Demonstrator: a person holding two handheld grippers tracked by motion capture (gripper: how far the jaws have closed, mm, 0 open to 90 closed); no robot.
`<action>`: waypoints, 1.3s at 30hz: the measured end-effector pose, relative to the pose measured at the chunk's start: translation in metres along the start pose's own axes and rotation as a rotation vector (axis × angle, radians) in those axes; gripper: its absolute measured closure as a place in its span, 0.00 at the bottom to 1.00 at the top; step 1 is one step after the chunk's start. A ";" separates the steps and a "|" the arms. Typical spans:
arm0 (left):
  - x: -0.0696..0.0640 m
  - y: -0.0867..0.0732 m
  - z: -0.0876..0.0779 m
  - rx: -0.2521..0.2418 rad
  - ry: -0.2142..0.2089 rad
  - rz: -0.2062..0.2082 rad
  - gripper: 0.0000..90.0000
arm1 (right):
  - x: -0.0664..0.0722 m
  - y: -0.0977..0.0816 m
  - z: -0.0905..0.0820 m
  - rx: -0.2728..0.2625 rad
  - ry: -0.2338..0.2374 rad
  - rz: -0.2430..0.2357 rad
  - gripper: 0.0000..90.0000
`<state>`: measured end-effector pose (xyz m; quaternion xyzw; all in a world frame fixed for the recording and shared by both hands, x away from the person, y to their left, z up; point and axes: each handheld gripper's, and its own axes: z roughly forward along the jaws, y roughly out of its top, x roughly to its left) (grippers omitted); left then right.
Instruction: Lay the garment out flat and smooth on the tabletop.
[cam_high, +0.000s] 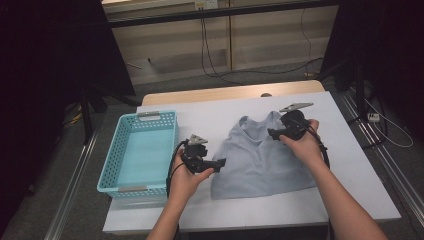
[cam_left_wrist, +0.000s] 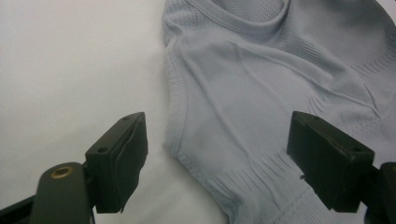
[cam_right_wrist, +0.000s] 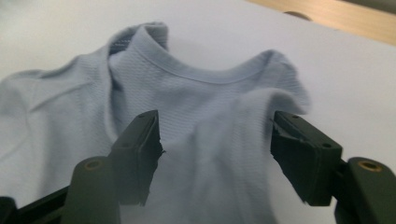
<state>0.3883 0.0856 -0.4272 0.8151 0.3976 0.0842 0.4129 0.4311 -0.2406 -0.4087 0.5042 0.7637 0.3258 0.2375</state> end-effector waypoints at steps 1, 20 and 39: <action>0.000 0.000 0.000 0.001 0.000 0.000 0.23 | -0.002 0.000 -0.004 -0.012 -0.006 0.005 0.37; 0.002 0.000 -0.003 0.001 -0.012 -0.002 0.22 | 0.057 0.020 0.046 -0.011 0.181 -0.038 0.59; 0.005 -0.001 -0.003 -0.003 -0.003 -0.018 0.22 | 0.070 0.021 0.066 0.044 0.244 -0.055 1.00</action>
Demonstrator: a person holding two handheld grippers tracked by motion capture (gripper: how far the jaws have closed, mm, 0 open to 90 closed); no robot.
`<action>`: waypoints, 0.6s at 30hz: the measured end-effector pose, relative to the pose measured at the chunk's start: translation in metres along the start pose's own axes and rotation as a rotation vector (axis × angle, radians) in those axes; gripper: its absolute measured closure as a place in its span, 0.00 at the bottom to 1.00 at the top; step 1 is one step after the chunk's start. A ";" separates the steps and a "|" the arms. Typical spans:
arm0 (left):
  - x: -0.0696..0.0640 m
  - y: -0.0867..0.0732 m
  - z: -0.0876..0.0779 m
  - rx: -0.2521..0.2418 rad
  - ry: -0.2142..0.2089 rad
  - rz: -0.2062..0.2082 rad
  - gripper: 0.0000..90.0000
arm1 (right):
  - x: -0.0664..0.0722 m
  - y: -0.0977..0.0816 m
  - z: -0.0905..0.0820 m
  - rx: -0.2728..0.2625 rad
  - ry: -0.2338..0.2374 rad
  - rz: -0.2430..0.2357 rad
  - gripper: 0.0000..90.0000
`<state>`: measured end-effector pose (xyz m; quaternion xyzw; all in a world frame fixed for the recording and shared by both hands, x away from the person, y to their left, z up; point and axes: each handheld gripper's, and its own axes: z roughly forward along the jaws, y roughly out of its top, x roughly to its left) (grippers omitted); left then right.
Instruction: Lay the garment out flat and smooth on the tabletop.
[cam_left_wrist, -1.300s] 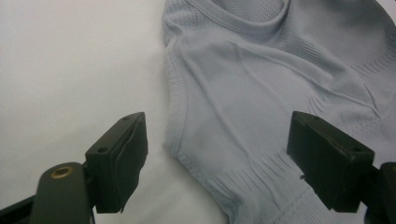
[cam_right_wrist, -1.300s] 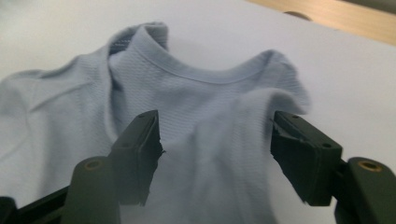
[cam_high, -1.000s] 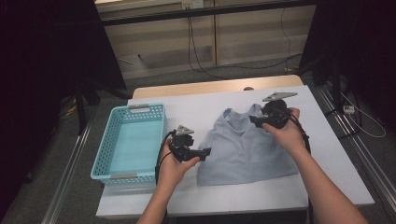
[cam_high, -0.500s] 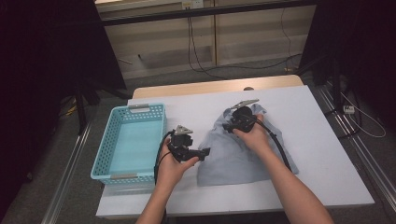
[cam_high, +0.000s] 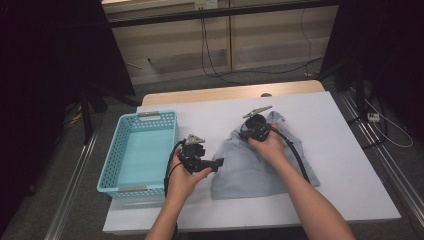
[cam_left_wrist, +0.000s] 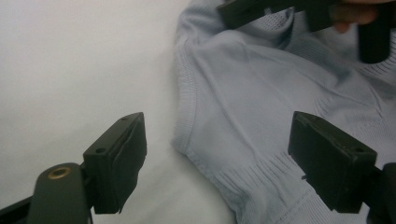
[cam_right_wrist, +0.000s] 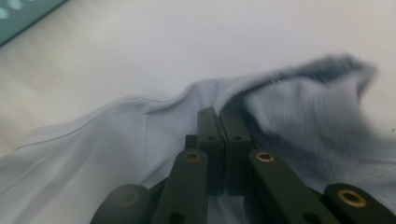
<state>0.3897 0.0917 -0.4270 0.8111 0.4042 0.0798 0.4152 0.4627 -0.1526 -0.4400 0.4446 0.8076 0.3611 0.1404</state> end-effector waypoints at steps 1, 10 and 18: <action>0.000 0.000 0.000 0.001 0.002 0.000 0.22 | 0.001 -0.001 -0.008 -0.015 0.007 -0.008 1.00; 0.000 0.005 0.002 0.003 0.011 0.003 0.22 | -0.004 -0.054 -0.066 -0.034 0.050 -0.008 1.00; -0.005 0.012 0.016 0.003 -0.010 0.007 0.25 | -0.006 -0.081 -0.072 -0.063 0.057 0.017 0.99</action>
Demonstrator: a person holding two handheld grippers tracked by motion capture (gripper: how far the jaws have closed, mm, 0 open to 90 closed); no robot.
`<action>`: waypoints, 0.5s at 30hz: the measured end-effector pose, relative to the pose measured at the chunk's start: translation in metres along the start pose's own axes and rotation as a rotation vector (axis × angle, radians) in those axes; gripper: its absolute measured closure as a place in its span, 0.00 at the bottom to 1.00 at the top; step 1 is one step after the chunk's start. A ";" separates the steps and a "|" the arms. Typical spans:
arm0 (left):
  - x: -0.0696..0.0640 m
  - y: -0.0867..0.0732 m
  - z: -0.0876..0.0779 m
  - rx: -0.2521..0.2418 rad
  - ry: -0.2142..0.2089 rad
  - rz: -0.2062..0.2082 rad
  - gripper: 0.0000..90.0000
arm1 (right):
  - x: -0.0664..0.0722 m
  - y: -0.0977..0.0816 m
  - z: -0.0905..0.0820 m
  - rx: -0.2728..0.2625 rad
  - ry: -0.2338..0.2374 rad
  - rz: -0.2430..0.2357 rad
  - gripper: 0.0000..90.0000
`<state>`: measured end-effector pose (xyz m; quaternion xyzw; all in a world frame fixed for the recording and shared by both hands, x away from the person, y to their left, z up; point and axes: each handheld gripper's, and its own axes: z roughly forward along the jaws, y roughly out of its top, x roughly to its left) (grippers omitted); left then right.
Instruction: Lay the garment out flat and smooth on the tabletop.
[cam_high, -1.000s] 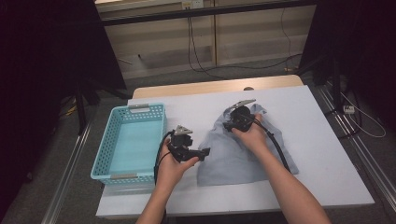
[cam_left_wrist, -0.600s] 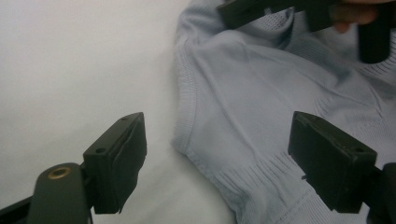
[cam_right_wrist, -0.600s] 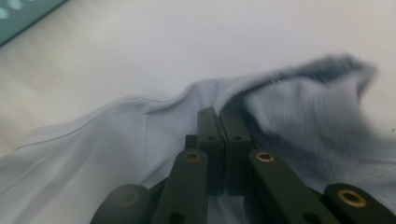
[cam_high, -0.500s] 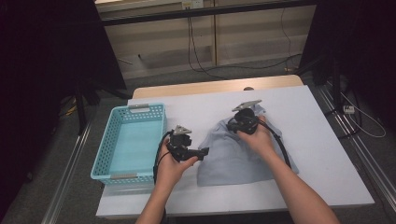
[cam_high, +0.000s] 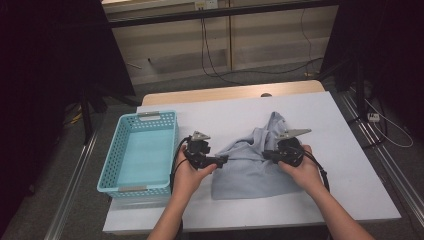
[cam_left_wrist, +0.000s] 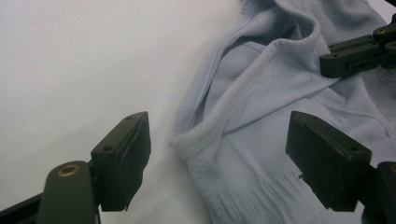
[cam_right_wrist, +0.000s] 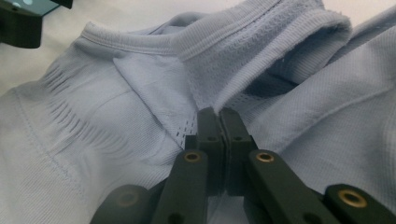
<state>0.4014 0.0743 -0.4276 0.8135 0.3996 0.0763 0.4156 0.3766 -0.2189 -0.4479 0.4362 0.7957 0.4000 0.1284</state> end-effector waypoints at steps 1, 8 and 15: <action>0.000 0.002 0.003 0.002 -0.001 -0.001 0.25 | 0.000 0.000 0.000 0.000 -0.002 -0.005 0.99; 0.010 0.009 0.019 0.008 0.017 -0.014 0.29 | 0.002 -0.002 -0.003 -0.005 -0.009 -0.013 0.99; 0.021 0.017 0.033 0.011 0.038 -0.044 0.37 | 0.004 -0.006 -0.015 -0.008 -0.010 -0.022 0.99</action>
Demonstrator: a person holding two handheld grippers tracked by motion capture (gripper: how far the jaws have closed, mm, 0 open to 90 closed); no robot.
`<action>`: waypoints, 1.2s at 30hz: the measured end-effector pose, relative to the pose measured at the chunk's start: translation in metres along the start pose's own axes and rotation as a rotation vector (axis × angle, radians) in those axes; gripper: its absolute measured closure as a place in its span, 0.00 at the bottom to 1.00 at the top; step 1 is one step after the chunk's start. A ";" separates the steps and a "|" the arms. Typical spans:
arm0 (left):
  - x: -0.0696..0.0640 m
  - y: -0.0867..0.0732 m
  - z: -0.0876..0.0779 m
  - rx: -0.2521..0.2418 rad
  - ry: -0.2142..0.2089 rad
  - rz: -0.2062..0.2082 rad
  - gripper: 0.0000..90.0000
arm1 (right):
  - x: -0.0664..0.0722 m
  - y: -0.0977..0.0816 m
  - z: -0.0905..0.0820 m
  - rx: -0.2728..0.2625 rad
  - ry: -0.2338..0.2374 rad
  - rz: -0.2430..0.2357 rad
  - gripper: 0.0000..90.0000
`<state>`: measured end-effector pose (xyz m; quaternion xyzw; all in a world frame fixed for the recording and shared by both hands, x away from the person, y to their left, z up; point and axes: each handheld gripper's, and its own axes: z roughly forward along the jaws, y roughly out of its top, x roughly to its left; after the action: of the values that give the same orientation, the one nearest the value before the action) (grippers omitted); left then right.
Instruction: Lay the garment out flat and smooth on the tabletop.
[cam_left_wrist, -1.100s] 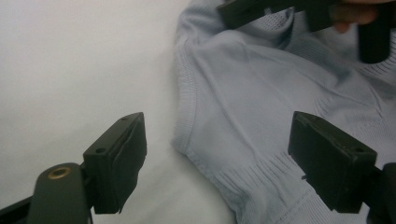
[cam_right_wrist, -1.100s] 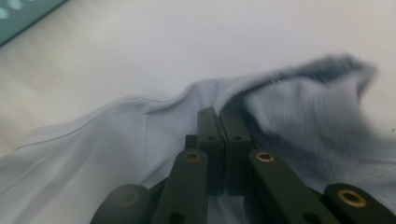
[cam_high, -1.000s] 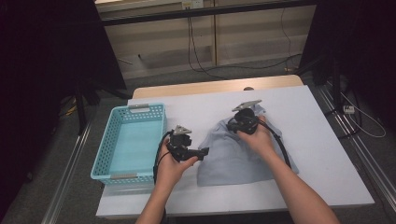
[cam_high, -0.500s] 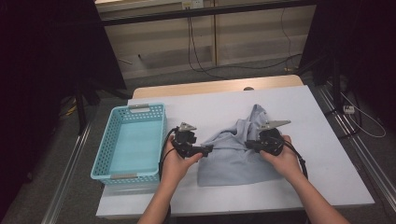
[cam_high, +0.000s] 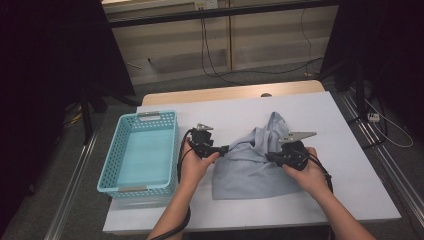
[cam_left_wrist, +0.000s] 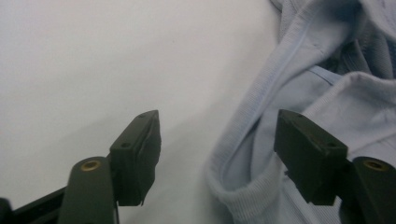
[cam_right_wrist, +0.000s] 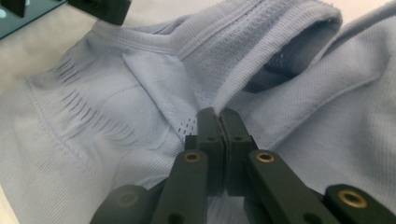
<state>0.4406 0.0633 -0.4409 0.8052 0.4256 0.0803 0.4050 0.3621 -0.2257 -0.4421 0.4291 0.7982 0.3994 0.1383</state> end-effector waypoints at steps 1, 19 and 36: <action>0.000 0.001 0.002 0.002 -0.001 0.000 0.39 | 0.000 -0.001 0.000 0.004 0.000 0.000 0.99; -0.004 -0.001 0.022 0.072 -0.069 0.000 0.97 | 0.000 -0.004 0.003 -0.003 -0.010 0.019 0.98; -0.010 -0.009 -0.008 0.017 -0.063 0.056 0.98 | -0.001 0.020 0.024 -0.027 -0.062 0.022 0.97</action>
<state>0.4254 0.0630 -0.4401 0.8223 0.3907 0.0623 0.4090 0.3873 -0.2076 -0.4428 0.4484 0.7833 0.3979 0.1643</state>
